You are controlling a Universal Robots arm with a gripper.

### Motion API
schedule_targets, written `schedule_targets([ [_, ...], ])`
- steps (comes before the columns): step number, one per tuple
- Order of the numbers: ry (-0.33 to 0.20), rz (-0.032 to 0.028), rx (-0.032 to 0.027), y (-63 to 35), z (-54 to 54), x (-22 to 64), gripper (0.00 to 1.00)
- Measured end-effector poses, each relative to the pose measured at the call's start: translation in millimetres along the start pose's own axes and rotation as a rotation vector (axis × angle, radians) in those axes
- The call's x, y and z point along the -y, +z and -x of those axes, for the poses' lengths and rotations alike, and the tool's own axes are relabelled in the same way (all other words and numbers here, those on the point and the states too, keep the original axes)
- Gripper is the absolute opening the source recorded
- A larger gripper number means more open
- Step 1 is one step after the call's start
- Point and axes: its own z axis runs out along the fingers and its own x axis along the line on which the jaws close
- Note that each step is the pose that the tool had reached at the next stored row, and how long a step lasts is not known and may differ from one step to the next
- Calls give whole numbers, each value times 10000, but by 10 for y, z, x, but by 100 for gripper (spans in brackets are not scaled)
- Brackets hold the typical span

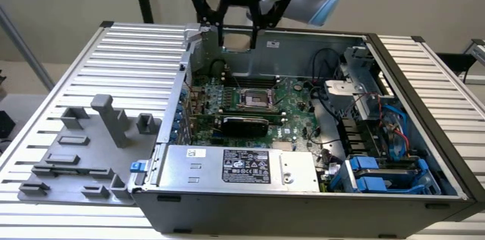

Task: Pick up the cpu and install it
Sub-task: 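Pick up the cpu and move it towards the insertion slot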

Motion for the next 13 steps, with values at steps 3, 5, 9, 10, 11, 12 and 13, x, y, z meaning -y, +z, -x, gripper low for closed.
schedule_targets([
  [3, 0, -1, 0, 62, 91, -101, 55],
  [5, 0, -1, 0, 104, 151, -169, 55],
  [9, 0, -1, 0, 189, 261, -313, 55],
  [10, 0, -1, -1, 210, 285, -349, 55],
  [11, -1, -2, 0, 231, 310, -384, 55],
  [12, -1, -1, 0, 252, 333, -421, 55],
  [13, -1, 0, 0, 273, 356, -458, 55],
])
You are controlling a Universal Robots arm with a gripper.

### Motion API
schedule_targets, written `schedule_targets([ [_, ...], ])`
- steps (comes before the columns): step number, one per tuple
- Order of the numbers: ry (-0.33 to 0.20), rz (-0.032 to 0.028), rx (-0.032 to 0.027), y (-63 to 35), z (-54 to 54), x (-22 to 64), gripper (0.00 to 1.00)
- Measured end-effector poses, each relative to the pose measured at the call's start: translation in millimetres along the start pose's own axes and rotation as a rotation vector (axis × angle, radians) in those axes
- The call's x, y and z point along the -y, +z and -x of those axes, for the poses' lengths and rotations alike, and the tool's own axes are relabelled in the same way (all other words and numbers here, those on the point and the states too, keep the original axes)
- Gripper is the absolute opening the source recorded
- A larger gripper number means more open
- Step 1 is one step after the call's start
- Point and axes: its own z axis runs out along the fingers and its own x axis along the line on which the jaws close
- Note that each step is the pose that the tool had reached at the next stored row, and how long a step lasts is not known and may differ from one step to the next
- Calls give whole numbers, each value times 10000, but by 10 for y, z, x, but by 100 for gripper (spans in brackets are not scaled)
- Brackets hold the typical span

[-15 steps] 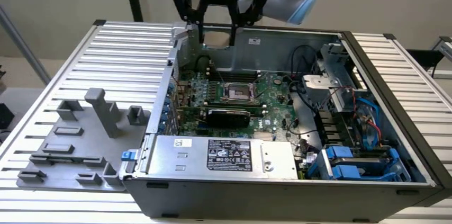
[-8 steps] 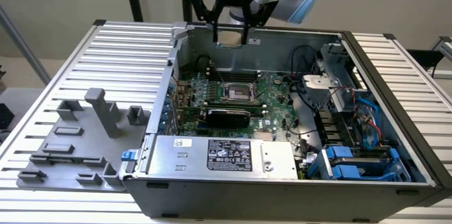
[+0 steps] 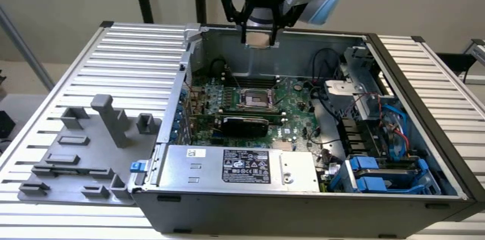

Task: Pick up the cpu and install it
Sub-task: 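Pick up the cpu and move it towards the insertion slot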

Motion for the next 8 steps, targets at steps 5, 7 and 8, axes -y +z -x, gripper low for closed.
schedule_targets([
  [5, 0, -1, -1, 105, 110, -188, 55],
  [7, 0, -1, 0, 141, 152, -260, 55],
  [8, 0, -2, -1, 157, 176, -297, 55],
])
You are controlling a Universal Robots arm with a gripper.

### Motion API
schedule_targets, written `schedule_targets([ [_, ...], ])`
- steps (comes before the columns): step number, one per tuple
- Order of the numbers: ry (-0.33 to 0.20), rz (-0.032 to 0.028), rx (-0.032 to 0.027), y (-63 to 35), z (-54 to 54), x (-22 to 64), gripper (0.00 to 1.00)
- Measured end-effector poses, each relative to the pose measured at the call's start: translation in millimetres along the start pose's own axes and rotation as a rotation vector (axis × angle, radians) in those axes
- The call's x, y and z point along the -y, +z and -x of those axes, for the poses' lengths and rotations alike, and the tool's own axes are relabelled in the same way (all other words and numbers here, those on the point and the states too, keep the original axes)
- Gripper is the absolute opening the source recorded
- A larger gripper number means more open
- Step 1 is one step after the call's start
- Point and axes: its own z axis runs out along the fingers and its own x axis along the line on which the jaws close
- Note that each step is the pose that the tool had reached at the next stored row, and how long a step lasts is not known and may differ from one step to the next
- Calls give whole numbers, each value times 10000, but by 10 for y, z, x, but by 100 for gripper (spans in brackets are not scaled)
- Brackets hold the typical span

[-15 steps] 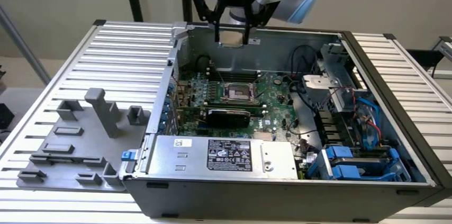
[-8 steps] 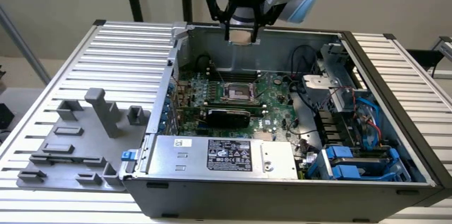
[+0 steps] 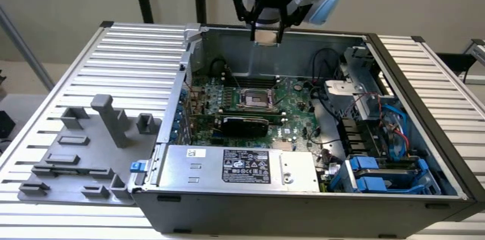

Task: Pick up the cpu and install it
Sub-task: 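Pick up the cpu and move it towards the insertion slot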

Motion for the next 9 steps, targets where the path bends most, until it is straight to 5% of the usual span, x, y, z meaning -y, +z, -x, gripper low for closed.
schedule_targets([
  [3, 0, 1, 1, 32, 68, -81, 55],
  [9, 0, 1, -2, 35, 79, -91, 55],
])
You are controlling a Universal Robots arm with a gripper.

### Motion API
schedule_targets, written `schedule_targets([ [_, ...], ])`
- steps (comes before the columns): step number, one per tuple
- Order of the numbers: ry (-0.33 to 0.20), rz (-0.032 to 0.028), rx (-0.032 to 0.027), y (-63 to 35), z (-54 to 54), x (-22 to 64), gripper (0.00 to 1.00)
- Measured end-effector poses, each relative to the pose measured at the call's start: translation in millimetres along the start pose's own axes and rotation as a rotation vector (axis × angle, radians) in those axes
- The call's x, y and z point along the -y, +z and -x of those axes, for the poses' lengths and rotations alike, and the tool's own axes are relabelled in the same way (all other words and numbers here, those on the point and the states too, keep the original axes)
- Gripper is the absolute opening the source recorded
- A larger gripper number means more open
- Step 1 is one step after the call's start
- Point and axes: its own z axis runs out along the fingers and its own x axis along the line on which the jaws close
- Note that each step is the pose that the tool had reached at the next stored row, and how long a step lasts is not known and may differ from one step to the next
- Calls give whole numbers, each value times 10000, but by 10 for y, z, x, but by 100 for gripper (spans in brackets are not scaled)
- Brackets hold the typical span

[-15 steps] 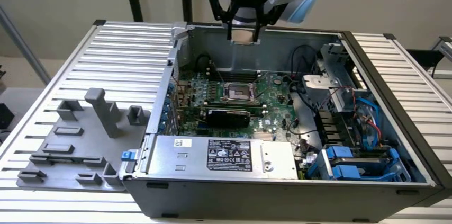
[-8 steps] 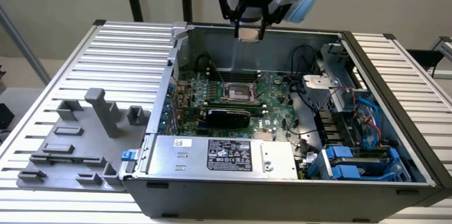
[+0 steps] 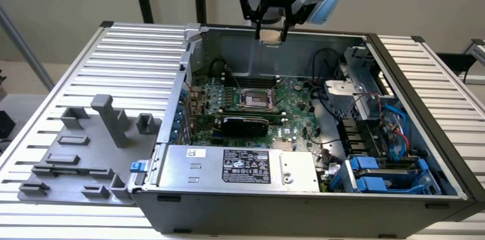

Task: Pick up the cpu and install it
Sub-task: 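Place the cpu into insertion slot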

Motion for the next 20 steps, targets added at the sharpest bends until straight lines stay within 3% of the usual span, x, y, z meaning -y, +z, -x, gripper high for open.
schedule_targets([
  [11, 0, -1, 0, 0, 0, 0, 55],
  [13, 68, -26, -13, 10, 0, 0, 55],
  [16, 521, -40, -41, 30, -1, 2, 55],
  [20, 1237, -33, 8, 68, 0, 6, 55],
])
